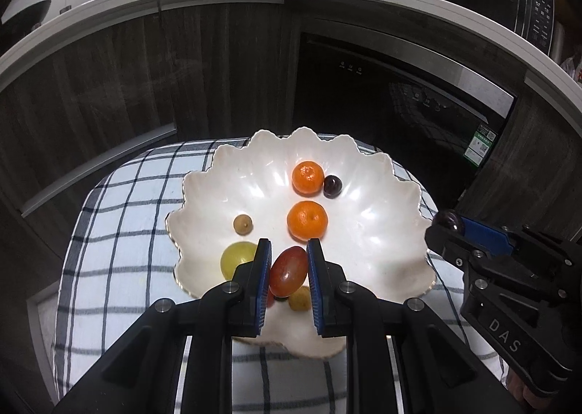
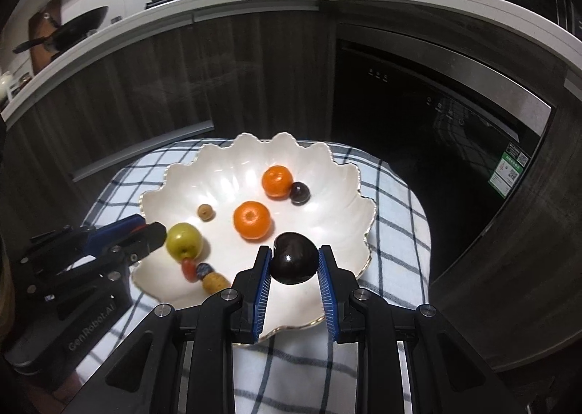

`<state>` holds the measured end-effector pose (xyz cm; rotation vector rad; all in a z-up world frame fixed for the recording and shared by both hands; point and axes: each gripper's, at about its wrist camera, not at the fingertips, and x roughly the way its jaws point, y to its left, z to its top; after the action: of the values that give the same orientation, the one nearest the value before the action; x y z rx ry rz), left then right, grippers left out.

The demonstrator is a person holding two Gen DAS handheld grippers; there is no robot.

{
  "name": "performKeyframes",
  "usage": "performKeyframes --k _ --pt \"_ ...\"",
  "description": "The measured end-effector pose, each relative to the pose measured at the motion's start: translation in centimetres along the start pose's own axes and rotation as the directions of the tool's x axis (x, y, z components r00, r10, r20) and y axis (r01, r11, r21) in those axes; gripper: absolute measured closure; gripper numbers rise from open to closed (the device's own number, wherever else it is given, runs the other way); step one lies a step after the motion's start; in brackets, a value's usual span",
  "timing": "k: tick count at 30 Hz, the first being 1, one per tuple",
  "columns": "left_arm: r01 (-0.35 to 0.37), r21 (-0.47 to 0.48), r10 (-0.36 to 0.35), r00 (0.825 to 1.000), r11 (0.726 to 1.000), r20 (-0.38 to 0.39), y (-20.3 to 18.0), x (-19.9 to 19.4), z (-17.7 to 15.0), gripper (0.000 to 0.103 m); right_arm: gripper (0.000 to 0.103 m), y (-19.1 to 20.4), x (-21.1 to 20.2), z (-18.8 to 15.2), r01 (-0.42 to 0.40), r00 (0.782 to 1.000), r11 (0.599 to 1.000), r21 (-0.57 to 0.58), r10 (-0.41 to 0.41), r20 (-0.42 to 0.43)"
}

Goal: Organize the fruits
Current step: 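Carry the held cherry and red fruit over the white bowl with both tools, then open both tools over the bowl to drop the cherry and red fruit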

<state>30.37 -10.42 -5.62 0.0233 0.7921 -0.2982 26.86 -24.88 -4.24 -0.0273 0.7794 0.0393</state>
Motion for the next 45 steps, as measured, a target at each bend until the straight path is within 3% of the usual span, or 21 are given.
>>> performKeyframes --k 21,33,35,37,38,42,45 --pt "0.033 0.035 -0.032 0.998 0.999 -0.053 3.0 6.3 3.8 0.082 0.076 0.2 5.1 2.4 0.1 0.994 0.988 0.121 -0.093 -0.057" --pt "0.017 0.061 -0.011 0.994 0.998 -0.105 3.5 9.3 4.2 0.081 0.075 -0.9 8.5 1.7 0.143 0.98 0.975 0.172 -0.115 -0.163" --pt "0.011 0.071 -0.004 0.995 0.997 -0.101 3.5 9.4 4.2 0.077 0.075 -1.0 8.6 1.6 0.135 0.98 0.974 0.183 -0.104 -0.169" --pt "0.005 0.069 0.001 0.995 0.998 -0.099 3.5 9.4 4.3 0.055 0.075 -0.9 8.7 1.6 0.136 0.979 0.974 0.179 -0.105 -0.175" --pt "0.0 0.068 0.007 0.995 0.998 -0.1 3.5 9.4 4.3 0.051 0.074 -0.8 8.7 1.6 0.134 0.979 0.975 0.175 -0.103 -0.178" --pt "-0.011 0.053 0.017 0.994 0.999 -0.112 4.0 9.3 4.3 0.045 0.041 -0.9 8.3 1.9 0.153 0.979 0.972 0.177 -0.125 -0.161" --pt "-0.021 0.039 0.026 0.992 0.999 -0.122 4.5 8.8 4.3 0.031 0.031 -0.8 7.8 2.3 0.168 0.978 0.97 0.173 -0.143 -0.149"
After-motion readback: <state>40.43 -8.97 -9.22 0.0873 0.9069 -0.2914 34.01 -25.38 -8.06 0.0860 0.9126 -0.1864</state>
